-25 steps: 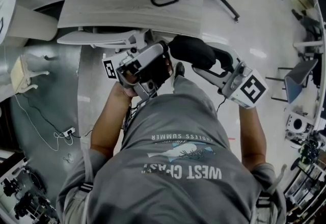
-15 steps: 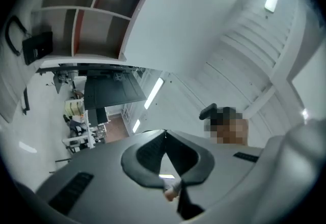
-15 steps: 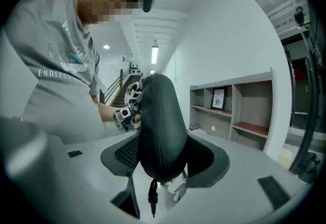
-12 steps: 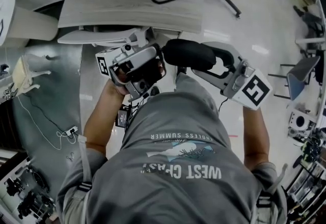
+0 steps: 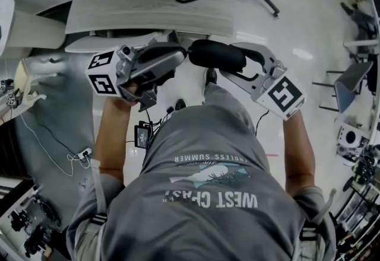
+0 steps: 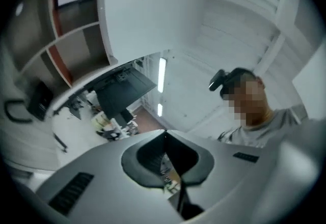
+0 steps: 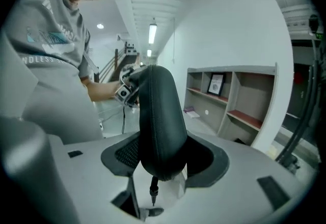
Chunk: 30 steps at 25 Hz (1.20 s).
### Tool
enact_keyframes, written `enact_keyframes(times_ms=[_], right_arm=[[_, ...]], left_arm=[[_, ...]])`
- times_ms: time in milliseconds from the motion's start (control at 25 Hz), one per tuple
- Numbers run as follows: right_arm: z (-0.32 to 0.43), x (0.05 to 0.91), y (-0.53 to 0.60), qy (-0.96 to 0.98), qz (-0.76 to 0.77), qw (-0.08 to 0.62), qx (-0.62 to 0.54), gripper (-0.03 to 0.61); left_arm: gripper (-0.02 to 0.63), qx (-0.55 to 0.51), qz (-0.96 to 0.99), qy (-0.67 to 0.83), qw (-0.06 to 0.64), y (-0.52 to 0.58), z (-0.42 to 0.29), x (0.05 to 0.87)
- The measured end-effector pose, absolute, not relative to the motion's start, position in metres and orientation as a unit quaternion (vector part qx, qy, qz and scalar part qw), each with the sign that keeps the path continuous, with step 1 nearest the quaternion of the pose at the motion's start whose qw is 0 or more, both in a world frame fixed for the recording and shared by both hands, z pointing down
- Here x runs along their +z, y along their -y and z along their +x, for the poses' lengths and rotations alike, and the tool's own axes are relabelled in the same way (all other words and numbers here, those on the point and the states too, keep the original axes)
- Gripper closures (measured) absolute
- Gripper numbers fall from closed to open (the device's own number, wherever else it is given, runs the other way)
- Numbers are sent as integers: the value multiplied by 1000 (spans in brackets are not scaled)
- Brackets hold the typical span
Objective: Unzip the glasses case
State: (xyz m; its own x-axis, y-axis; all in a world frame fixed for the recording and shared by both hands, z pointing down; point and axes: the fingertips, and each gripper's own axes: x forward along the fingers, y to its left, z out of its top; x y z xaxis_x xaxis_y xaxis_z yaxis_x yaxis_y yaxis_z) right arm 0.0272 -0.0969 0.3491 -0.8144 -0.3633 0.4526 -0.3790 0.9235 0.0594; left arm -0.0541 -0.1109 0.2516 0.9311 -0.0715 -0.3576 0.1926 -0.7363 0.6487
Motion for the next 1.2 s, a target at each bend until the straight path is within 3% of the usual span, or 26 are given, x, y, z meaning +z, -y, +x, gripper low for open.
enact_keyframes(times_ms=[200, 360, 760, 1200], right_arm=[[35, 378, 115, 896, 248, 369, 5, 336], [32, 396, 124, 864, 268, 426, 19, 337], [13, 409, 142, 843, 275, 462, 33, 334], [7, 452, 168, 847, 245, 466, 74, 330]], left_arm=[[615, 52, 967, 145, 203, 133, -60, 296], [615, 114, 965, 188, 144, 139, -59, 310], [615, 94, 968, 166, 165, 137, -26, 326], [615, 58, 952, 146, 263, 163, -9, 378]])
